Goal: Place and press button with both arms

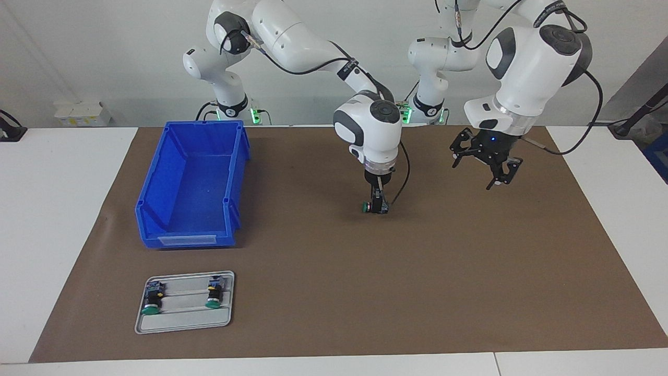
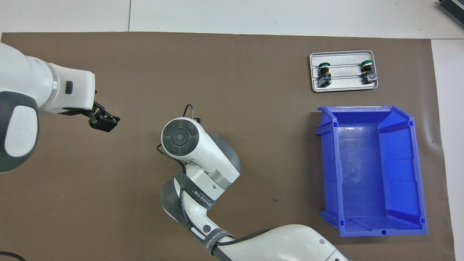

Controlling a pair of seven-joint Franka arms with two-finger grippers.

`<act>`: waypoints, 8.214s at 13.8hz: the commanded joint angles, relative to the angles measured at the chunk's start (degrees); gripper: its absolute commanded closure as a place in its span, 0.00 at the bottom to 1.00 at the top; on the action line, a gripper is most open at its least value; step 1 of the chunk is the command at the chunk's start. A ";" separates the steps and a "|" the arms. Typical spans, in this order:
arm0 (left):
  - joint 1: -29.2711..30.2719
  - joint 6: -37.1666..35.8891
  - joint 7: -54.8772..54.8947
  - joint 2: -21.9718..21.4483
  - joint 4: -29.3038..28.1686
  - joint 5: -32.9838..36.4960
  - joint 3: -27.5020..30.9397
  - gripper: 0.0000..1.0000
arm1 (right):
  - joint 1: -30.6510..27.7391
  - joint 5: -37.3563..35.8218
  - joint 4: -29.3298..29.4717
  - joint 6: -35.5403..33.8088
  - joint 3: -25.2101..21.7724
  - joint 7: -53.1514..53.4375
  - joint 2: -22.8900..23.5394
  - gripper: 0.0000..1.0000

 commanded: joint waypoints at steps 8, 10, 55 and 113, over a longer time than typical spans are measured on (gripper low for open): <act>-15.00 11.32 9.39 7.48 -4.11 0.14 0.93 0.00 | -12.28 1.35 -12.87 -4.73 0.59 -23.55 -19.33 0.03; -18.59 11.23 9.39 10.03 -4.28 6.17 1.02 0.00 | -15.70 1.35 -13.05 -6.67 0.67 -30.33 -21.52 0.03; -21.51 27.52 2.01 15.40 -13.45 6.82 1.45 0.94 | -45.07 0.03 -9.89 -28.12 0.59 -135.30 -35.77 0.01; 4.52 -1.16 87.79 9.25 -33.29 -98.10 1.37 0.98 | -43.76 0.56 -10.32 -30.23 0.94 -135.65 -36.12 0.00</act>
